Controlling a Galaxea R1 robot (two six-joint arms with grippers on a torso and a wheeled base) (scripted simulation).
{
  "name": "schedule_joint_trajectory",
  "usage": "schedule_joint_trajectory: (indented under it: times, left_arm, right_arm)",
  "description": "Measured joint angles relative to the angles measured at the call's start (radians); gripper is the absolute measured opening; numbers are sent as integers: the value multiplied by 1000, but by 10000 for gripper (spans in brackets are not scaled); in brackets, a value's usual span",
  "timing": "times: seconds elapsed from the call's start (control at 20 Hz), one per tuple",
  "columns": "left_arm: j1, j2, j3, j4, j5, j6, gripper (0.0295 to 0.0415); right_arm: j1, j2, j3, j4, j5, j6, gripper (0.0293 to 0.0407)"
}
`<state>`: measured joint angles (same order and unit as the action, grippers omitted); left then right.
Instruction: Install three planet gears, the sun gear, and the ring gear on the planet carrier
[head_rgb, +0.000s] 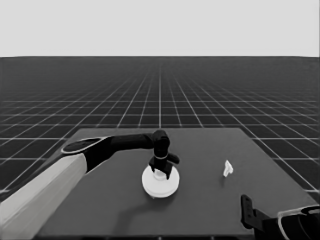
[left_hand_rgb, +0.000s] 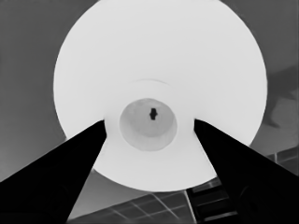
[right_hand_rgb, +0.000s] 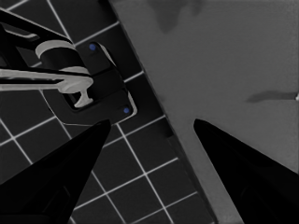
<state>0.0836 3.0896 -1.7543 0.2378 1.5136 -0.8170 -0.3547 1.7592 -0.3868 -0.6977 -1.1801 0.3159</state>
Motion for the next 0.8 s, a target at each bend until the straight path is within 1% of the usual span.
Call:
schedule_joint_trajectory:
  times: [0.1, 0.15, 0.2, 0.3, 0.6, 0.65, 0.7, 0.75, 0.8]
  left_arm:
    - [0, 0, 0, 0, 0, 0, 385]
    - [-41, -8, 29, -37, 10, -229, 387]
    - [-72, -11, 43, -60, 16, -366, 386]
    - [-99, -12, 51, -81, 23, -491, 385]
    - [-112, -11, 53, -92, 27, -554, 385]
    - [-198, -278, 500, -25, -321, -72, 409]
    - [-294, -680, 845, 15, -535, 408, 414]
    - [-350, -962, 1044, 39, -659, 721, 401]
    - [-381, -1121, 1164, 53, -732, 905, 392]
  right_arm:
    - [0, 0, 0, 0, 0, 0, 385]
    - [0, 0, 0, 0, 0, 0, 385]
    - [0, 0, 0, 0, 0, 0, 385]
    - [0, 0, 0, 0, 0, 0, 385]
    - [0, 0, 0, 0, 0, 0, 385]
    - [317, 89, -258, 467, -69, 221, 393]
    - [451, 215, -559, 610, -166, 321, 392]
    - [473, 318, -778, 637, -237, 368, 389]
    - [476, 391, -929, 646, -279, 385, 387]
